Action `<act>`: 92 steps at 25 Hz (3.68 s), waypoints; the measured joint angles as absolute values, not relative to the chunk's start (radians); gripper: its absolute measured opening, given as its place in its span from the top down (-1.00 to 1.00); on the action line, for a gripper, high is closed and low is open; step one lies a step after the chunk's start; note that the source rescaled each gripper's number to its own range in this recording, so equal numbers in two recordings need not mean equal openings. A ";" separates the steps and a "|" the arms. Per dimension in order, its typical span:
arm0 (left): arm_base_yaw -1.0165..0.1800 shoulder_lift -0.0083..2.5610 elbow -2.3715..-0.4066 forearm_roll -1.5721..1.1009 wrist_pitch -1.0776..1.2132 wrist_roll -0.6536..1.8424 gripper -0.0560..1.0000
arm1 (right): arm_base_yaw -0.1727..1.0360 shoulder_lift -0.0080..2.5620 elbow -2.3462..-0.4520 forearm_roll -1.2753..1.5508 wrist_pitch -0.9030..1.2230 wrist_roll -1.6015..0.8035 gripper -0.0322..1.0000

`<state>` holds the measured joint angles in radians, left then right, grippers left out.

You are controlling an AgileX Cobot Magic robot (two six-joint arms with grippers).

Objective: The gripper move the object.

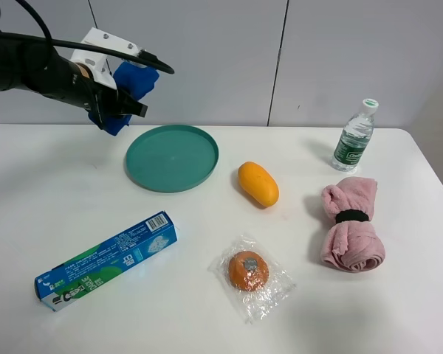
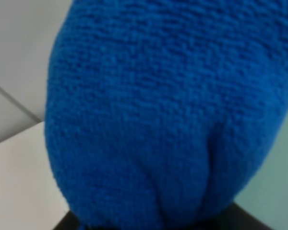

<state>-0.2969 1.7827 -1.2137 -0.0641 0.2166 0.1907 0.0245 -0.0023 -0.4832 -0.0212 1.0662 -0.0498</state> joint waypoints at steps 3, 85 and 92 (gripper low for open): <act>-0.332 1.814 -1.222 -0.066 0.213 0.180 0.89 | 0.024 -0.002 -0.483 -0.021 1.066 -0.050 -1.00; -0.649 1.884 -1.224 -0.221 0.497 0.258 -0.97 | 0.024 -0.002 -0.483 -0.021 1.066 -0.050 -1.00; -0.492 1.758 -1.224 -0.217 0.571 0.264 -0.97 | 0.024 -0.002 -0.483 -0.021 1.066 -0.050 -1.00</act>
<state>-0.4924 1.7579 -1.2240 -0.2171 0.5710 0.2637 0.0245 -0.0023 -0.4832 -0.0212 1.0662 -0.0498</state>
